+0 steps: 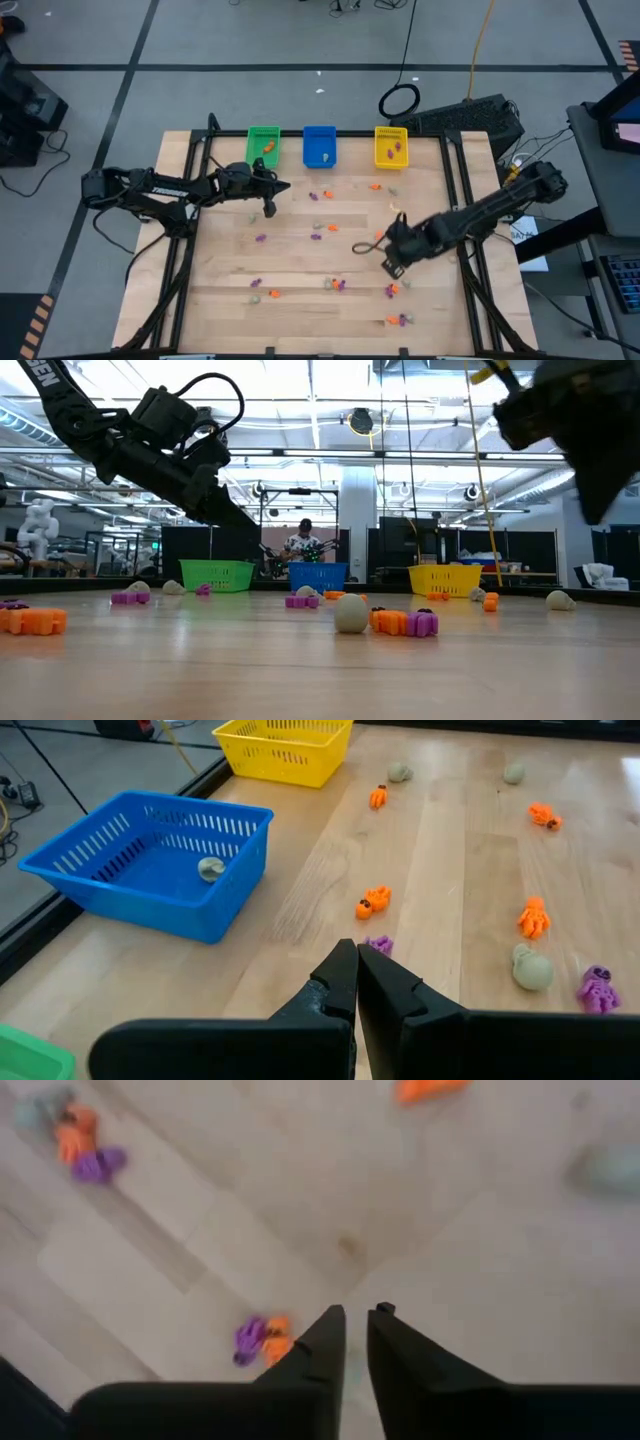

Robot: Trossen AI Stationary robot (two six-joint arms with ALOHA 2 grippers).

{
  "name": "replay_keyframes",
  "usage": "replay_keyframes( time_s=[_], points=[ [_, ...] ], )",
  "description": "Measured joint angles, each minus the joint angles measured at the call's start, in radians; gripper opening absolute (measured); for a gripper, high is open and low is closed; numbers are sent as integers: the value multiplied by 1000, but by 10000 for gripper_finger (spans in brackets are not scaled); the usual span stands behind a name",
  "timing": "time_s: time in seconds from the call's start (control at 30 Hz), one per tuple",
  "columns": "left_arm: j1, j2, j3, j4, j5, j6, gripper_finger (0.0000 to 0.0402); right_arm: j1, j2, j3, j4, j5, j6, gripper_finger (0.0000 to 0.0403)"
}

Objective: Sort Halloween decoration
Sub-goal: Put the white skull toy into the blue bin

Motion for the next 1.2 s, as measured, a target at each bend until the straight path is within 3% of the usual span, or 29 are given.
replay_keyframes(
  time_s=[0.27,0.5,0.93,1.2],
  points=[
    [0,0,0,-1,0,0,11,133,121,0,21,-70,214,122],
    [0,0,0,-1,0,0,11,158,184,-1,71,-101,263,162],
    [0,0,0,-2,0,1,11,155,325,0,77,-181,228,148],
    [0,0,0,-2,0,1,11,143,352,4,80,-182,156,102]
  ],
)
